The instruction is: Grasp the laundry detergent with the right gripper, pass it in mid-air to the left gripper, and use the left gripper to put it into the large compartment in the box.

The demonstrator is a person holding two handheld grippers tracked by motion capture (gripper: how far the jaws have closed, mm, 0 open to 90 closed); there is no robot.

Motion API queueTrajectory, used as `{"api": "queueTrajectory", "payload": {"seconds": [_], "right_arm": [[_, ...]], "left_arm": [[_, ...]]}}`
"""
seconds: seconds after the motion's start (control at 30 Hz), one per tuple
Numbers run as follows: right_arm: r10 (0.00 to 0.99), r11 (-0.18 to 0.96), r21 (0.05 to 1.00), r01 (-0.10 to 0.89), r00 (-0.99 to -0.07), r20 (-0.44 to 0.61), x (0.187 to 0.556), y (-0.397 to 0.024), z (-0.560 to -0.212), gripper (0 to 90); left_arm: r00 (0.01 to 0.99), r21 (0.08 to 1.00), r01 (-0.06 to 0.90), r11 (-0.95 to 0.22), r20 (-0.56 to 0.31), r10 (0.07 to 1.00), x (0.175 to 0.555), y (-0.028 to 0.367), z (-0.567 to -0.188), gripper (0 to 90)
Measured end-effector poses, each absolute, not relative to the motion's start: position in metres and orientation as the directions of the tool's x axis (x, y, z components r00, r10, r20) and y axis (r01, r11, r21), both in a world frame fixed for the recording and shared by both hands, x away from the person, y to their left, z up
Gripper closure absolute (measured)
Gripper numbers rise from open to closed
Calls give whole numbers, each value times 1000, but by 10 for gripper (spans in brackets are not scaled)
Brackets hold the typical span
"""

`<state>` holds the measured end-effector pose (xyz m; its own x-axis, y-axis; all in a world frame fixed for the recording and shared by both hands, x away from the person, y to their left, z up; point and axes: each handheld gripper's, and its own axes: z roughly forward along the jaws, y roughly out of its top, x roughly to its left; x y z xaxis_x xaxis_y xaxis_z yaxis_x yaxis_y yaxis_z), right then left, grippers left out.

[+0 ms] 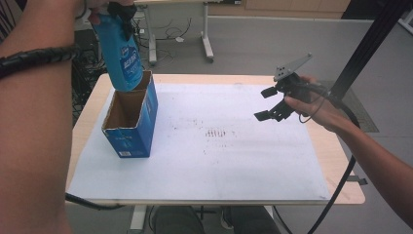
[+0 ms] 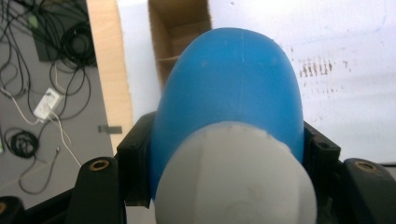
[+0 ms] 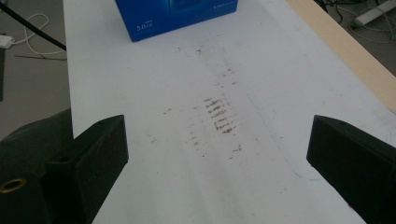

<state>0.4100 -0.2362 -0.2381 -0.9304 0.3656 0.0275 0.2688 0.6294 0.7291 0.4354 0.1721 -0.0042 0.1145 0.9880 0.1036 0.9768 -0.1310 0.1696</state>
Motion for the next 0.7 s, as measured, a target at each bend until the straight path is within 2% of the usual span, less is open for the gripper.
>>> {"api": "queueTrajectory", "payload": {"seconds": [0.37,0.7], "right_arm": [[367,636,726,261,-930,14,410,-237,-237,54],[366,635,729,257,-931,10,409,-238,-238,54]], "left_arm": [[-4,201,980,-13,83,997,439,189,-2,367],[-87,201,977,68,84,993,441,203,-17,367]]}}
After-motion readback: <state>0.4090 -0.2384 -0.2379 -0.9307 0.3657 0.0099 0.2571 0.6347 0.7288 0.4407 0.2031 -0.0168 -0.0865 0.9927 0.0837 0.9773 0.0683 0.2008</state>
